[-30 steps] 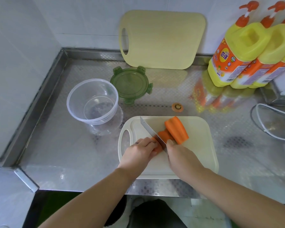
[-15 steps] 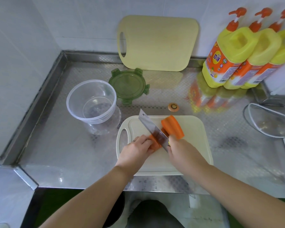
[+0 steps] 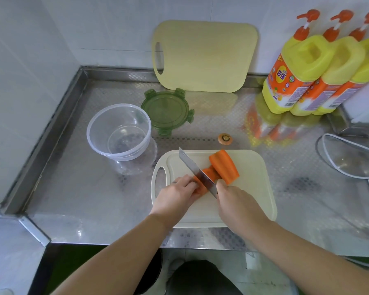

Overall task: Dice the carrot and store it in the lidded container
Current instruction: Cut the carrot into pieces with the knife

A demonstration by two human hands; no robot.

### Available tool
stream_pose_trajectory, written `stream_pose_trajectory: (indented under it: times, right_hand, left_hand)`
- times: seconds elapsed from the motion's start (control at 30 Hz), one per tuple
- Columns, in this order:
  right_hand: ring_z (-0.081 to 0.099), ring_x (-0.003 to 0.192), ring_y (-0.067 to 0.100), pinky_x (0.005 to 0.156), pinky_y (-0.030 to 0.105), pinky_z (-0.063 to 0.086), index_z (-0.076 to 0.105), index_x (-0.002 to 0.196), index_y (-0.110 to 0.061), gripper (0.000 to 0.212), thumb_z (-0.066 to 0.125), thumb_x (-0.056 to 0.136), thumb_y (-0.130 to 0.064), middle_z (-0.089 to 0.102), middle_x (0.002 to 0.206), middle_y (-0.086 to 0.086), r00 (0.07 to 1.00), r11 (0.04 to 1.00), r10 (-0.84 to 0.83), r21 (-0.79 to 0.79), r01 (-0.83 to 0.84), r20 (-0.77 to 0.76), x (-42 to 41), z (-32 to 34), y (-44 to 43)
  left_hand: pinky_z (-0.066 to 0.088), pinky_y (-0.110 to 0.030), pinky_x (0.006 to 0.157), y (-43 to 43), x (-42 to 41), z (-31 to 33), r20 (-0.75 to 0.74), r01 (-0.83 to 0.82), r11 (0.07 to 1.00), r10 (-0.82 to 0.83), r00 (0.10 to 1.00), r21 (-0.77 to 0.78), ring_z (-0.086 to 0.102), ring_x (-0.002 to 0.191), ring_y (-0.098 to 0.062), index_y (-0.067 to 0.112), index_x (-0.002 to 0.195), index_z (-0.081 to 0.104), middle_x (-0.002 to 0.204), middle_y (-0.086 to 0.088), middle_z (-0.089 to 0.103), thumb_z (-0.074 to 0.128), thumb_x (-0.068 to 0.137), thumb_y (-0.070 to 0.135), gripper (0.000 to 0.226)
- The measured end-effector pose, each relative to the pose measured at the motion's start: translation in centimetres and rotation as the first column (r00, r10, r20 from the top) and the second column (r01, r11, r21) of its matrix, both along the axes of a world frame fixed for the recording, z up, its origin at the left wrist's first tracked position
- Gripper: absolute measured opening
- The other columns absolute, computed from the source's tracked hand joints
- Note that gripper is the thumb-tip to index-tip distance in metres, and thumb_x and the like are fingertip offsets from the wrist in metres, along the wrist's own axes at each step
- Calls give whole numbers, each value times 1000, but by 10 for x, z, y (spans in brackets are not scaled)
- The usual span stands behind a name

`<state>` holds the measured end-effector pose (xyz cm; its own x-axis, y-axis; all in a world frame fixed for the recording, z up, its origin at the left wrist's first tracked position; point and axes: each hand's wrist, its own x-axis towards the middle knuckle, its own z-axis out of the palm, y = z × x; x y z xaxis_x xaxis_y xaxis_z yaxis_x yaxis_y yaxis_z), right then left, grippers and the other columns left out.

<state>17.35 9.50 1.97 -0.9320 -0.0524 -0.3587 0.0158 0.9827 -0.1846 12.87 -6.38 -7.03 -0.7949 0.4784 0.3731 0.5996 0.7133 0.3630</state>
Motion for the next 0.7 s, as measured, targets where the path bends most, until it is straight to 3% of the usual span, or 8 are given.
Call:
stream_pose_trajectory:
  times: [0.3,0.43,0.6,0.7]
  right_hand:
    - [34,51,4,44,21,19,40,111,-16,15,38,98,-10,35,66,-8,999,999,38,13,-39,13,-2,-3,1]
    - [33,50,7,44,21,18,30,93,-19,19,40,94,-3,34,65,-6,998,999,47,6,-47,41,-11,-8,-1]
    - [29,49,6,43,21,17,40,100,-16,11,42,95,-6,30,65,-7,997,998,55,18,-56,52,-19,-25,-3]
    - [32,49,5,43,22,18,32,85,-22,17,41,98,-15,33,63,-8,997,999,31,-29,-30,66,-20,-23,1]
  left_hand:
    - [45,-23,38,-1,-2,-5,-21,11,1000,-11,1000,-11,60,63,-15,17,78,70,79,5,62,48,86,37,30]
    - [48,-26,39,-1,-4,-10,-8,16,999,-16,1000,32,61,62,-16,15,78,71,77,3,62,50,86,35,30]
    - [47,-24,38,-1,-3,-8,-42,20,998,-18,999,59,62,63,-16,17,83,72,78,3,63,52,85,32,25]
    - [47,-23,39,-1,-4,-5,-43,23,998,-21,999,54,63,64,-15,17,83,73,80,4,65,52,84,32,26]
